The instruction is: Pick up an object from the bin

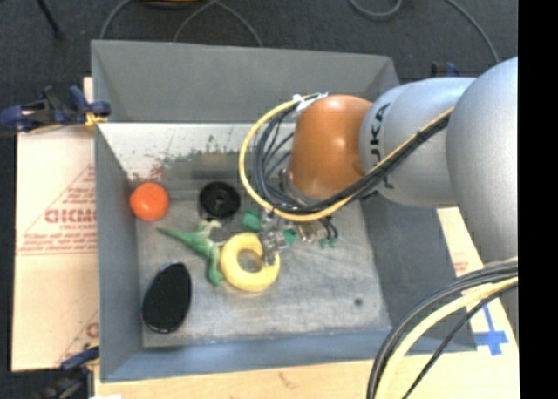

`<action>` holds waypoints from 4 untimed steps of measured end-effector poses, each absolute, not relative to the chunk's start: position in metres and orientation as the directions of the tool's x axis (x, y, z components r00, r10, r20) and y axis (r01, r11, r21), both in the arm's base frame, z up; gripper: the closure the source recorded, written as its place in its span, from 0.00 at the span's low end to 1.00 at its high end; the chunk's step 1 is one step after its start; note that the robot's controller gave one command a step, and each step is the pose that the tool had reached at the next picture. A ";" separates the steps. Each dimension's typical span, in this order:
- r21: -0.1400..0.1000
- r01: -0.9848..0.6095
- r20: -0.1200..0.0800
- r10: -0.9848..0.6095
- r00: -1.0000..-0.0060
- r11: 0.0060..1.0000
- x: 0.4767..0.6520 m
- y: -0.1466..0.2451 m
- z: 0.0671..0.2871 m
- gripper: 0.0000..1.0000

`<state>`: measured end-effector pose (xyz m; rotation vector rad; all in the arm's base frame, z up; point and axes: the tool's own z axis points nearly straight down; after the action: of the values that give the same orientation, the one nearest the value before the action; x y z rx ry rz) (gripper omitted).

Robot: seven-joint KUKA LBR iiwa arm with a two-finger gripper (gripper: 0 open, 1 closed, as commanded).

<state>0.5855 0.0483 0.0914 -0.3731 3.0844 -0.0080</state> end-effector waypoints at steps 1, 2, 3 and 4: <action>-0.010 -0.238 -0.038 -0.239 -0.970 0.971 0.586 0.049 0.091 1.00; -0.003 -0.240 -0.034 -0.240 -0.970 0.971 0.586 0.046 0.092 1.00; 0.001 -0.191 -0.025 -0.191 -0.981 0.982 0.595 0.046 0.088 1.00; 0.001 -0.165 -0.001 -0.165 -0.986 0.986 0.596 0.052 0.122 1.00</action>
Offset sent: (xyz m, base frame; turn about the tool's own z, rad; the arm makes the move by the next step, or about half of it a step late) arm 0.0207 0.0146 0.1256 0.0341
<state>0.5961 0.0518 0.1221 -0.2606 3.1295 0.0013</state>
